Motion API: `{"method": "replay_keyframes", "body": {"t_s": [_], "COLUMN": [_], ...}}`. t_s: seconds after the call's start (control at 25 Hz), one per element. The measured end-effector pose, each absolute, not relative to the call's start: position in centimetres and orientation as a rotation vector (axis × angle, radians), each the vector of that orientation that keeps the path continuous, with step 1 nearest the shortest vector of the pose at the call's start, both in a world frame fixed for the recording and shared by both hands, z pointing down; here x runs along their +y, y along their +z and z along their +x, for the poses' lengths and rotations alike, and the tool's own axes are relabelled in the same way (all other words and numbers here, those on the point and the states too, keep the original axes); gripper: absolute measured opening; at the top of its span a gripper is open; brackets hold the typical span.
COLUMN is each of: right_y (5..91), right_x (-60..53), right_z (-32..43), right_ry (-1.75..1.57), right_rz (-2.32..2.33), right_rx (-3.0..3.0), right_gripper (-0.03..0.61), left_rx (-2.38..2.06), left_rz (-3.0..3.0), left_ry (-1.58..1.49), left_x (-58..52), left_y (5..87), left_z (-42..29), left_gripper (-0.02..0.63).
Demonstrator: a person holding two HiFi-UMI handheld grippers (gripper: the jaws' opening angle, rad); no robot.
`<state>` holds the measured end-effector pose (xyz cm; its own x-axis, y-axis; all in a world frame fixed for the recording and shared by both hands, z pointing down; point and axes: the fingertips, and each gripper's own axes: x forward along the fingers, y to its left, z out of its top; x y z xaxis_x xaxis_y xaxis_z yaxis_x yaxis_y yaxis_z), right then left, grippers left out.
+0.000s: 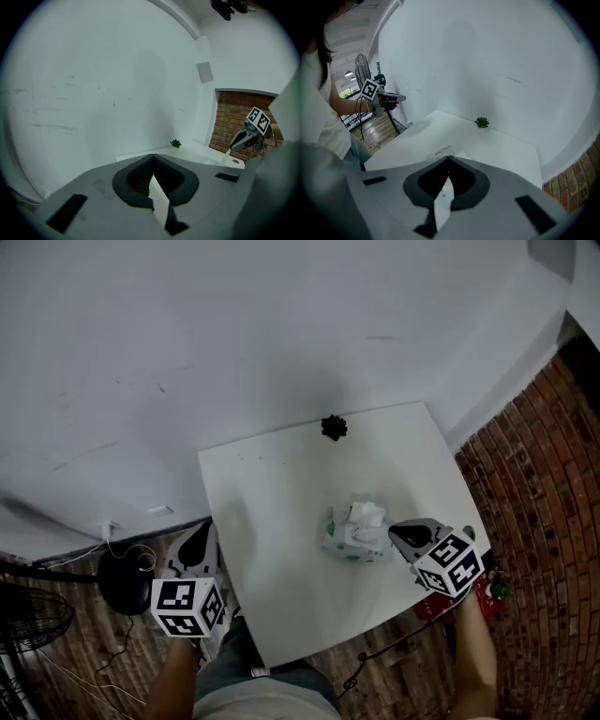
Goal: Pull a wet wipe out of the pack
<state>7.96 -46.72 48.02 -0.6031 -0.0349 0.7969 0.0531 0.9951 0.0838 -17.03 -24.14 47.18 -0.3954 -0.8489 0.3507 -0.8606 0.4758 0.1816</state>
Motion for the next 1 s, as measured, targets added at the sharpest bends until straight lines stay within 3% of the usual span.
{"method": "replay_keyframes", "body": {"t_s": [0.72, 1.0], "right_y": [38.4, 31.7], "right_x": [-47.3, -46.3], "right_z": [9.2, 12.0], "right_ry": [-0.094, -0.072], "right_rz": [0.379, 0.802], "right_rx": [-2.440, -2.658], "right_gripper": [0.003, 0.003], "left_rx": [-2.269, -2.188], "left_rz": [1.696, 1.893], "left_ry": [-0.007, -0.056], "left_x": [-29.6, -33.8], "left_y": [42.6, 39.1], "left_z": [-17.3, -15.5], "left_gripper": [0.000, 0.000]}}
